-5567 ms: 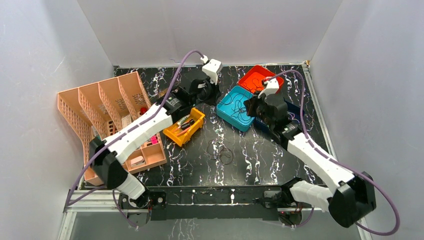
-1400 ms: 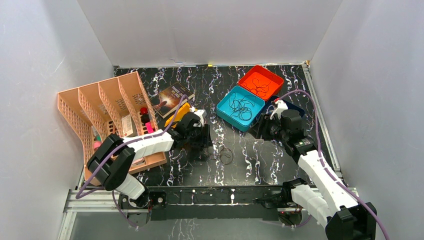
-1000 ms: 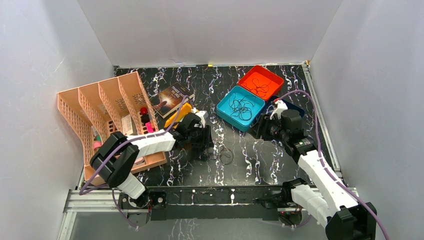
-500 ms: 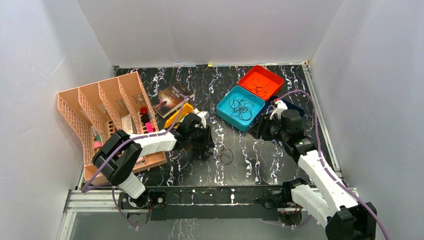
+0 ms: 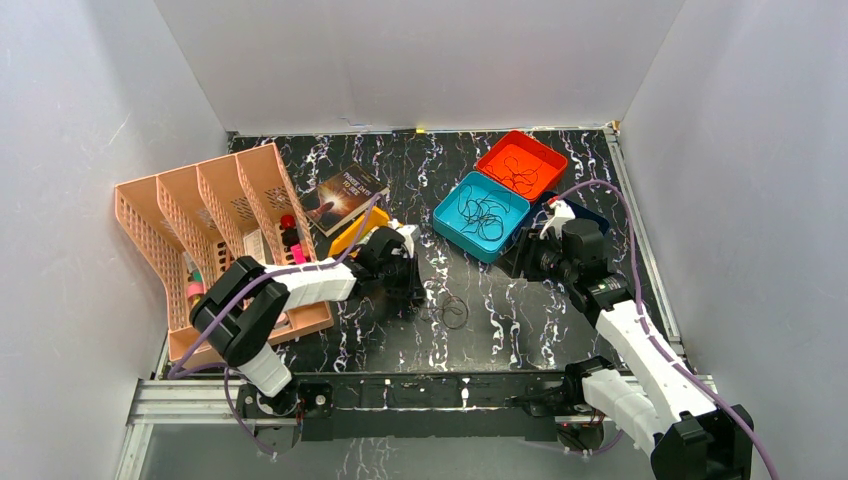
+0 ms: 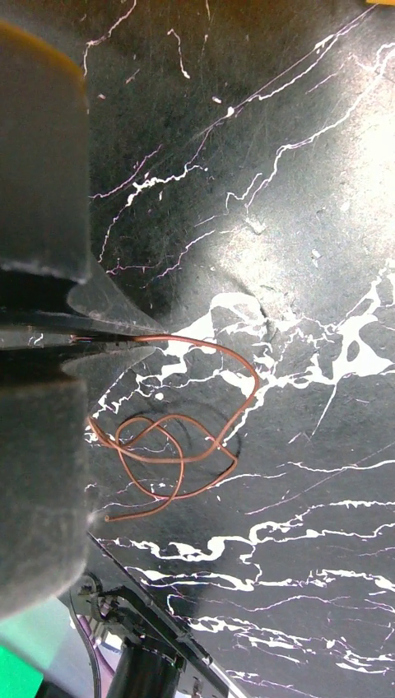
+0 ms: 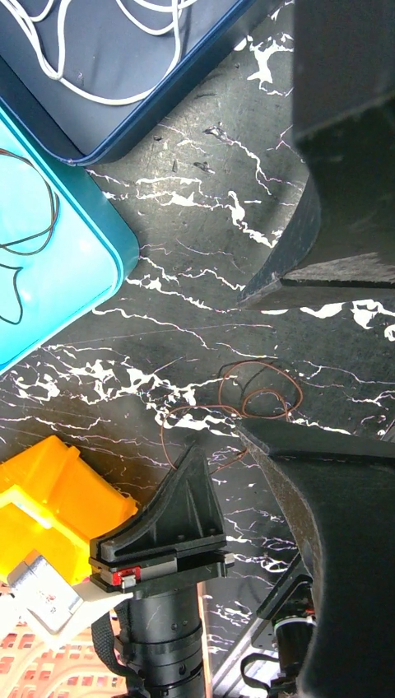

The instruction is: Untangle the cables

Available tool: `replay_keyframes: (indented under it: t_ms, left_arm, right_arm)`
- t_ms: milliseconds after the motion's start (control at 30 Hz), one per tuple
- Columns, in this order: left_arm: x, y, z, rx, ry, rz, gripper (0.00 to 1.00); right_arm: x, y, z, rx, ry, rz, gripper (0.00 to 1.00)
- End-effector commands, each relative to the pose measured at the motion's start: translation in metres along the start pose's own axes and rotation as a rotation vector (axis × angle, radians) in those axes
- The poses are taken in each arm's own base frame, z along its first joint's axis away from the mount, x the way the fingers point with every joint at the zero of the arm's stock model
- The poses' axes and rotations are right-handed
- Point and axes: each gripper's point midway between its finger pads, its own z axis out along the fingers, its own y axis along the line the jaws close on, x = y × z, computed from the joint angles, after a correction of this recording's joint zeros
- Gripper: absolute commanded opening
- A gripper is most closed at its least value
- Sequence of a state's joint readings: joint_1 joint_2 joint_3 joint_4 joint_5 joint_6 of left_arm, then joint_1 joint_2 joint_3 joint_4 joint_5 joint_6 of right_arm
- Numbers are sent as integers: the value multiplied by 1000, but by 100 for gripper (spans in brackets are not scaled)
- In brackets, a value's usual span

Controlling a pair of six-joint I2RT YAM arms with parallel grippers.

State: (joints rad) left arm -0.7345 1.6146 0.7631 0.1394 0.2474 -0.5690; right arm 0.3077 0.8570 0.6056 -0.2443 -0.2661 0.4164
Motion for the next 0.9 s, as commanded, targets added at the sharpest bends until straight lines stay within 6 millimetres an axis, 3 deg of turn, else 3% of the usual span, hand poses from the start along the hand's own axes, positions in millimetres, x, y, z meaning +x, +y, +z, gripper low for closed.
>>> replay_keyframes:
  t_ms: [0,300,633,867]
  left_arm:
    - [-19,-8,-11,-8,-24,43,0]
    - [-57,-28,-55,-21,-139,137,0]
    - [-90,-51,-101,-19,-248,192,0]
    - [-100,-61,-122,-11,-285,215,0]
  right_arm:
    - [-10,7,-2,-43,-56,-17,60]
    - [-14,21,0,-127,-120,-36,69]
    - [1,84,32,-240,-125,-105,72]
    - [-34,114,41,-325,-317,-99,73]
